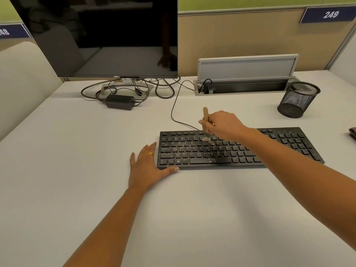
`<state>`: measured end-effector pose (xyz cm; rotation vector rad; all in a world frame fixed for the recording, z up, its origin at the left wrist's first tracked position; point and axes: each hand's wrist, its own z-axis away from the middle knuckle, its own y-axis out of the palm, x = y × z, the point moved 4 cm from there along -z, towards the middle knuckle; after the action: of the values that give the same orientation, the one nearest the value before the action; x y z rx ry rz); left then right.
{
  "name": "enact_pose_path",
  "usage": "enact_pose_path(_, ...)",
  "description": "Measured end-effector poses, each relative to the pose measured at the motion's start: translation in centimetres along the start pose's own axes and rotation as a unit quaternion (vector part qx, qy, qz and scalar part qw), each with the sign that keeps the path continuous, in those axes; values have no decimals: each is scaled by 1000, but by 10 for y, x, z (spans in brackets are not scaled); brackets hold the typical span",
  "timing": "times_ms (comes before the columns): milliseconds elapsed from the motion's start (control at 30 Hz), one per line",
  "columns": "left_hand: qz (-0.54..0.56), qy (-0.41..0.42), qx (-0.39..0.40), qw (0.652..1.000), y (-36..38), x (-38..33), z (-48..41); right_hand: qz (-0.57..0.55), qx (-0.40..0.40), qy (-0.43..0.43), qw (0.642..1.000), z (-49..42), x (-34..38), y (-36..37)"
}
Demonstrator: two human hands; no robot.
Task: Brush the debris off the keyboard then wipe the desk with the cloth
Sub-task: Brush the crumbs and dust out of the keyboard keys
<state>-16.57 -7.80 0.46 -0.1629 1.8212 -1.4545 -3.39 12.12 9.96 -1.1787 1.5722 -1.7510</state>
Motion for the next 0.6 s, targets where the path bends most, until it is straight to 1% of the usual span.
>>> enact_pose_path(67, 4, 1, 2, 1000, 0, 0, 0, -11, -18, 8, 1000, -2, -2, -3)
enact_pose_path(133, 7, 0, 3, 1000, -1, -1, 0, -52, -54, 21, 997, -3, -4, -6)
enact_pose_path(200, 2, 1, 2, 1000, -1, -1, 0, -57, -78, 34, 995, -2, -4, -4)
enact_pose_path(333, -1, 2, 3, 1000, -1, -1, 1, -29, -58, 37, 997, 2, 1, 8)
enact_pose_path(467, -2, 2, 1, 1000, -1, -1, 0, 11, -32, 37, 999, -3, 7, 5)
enact_pose_path(533, -1, 1, 2, 1000, -1, -2, 0, -9, -48, 52, 997, -7, 7, 0)
enact_pose_path(600, -2, 2, 4, 1000, -1, -2, 1, -49, -83, 68, 993, -8, 4, -3)
